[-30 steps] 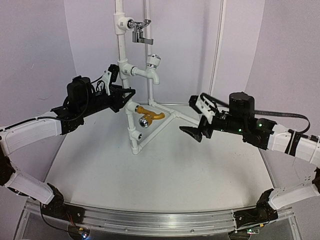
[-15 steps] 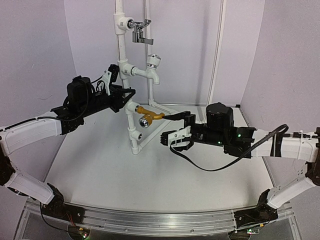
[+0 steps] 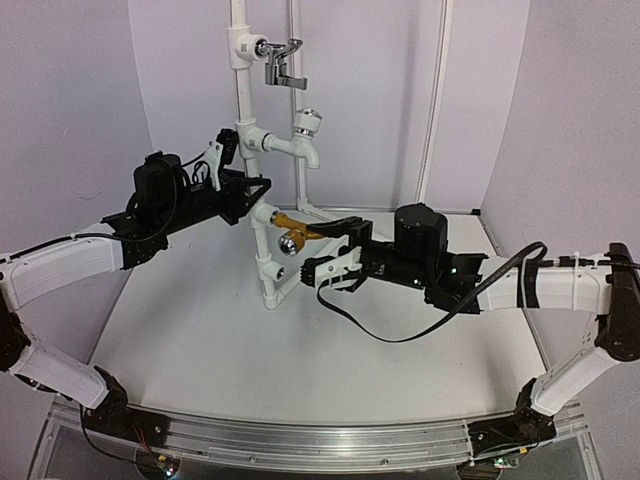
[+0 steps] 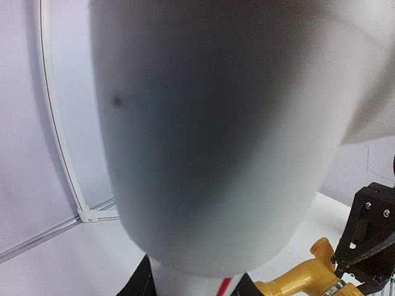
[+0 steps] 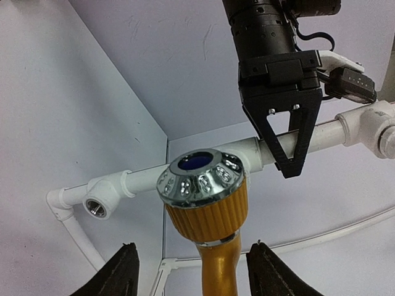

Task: Install the water faucets

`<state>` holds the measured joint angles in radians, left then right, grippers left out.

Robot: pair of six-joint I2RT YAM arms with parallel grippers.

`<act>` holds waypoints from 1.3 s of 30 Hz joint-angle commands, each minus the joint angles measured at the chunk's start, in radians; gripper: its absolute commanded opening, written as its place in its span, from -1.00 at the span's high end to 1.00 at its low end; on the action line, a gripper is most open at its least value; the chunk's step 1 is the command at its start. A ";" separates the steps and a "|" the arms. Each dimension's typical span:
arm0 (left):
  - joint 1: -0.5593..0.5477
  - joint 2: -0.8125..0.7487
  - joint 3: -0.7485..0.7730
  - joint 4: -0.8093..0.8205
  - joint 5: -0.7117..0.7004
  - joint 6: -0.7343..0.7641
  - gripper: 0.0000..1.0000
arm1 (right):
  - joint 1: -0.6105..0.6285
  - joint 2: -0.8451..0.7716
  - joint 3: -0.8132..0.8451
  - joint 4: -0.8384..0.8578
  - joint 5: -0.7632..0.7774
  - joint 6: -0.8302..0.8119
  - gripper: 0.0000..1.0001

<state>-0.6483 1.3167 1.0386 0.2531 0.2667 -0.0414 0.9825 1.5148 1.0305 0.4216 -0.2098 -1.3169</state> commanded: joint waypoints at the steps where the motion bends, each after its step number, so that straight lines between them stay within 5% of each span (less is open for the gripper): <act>1: -0.047 0.025 -0.030 -0.149 0.180 -0.146 1.00 | 0.005 0.032 0.052 0.103 0.009 0.017 -0.23; 21: -0.047 0.026 -0.029 -0.149 0.192 -0.147 1.00 | 0.025 0.140 0.070 0.266 0.079 -0.018 0.19; 32: -0.046 0.034 -0.027 -0.150 0.215 -0.148 1.00 | 0.033 0.165 0.081 0.267 0.095 0.050 0.98; 39: -0.048 0.041 -0.025 -0.149 0.236 -0.160 1.00 | 0.043 0.183 0.085 0.264 0.126 0.177 1.00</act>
<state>-0.6452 1.3186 1.0386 0.2543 0.2693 -0.0424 1.0080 1.6505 1.0656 0.6655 -0.1180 -1.2678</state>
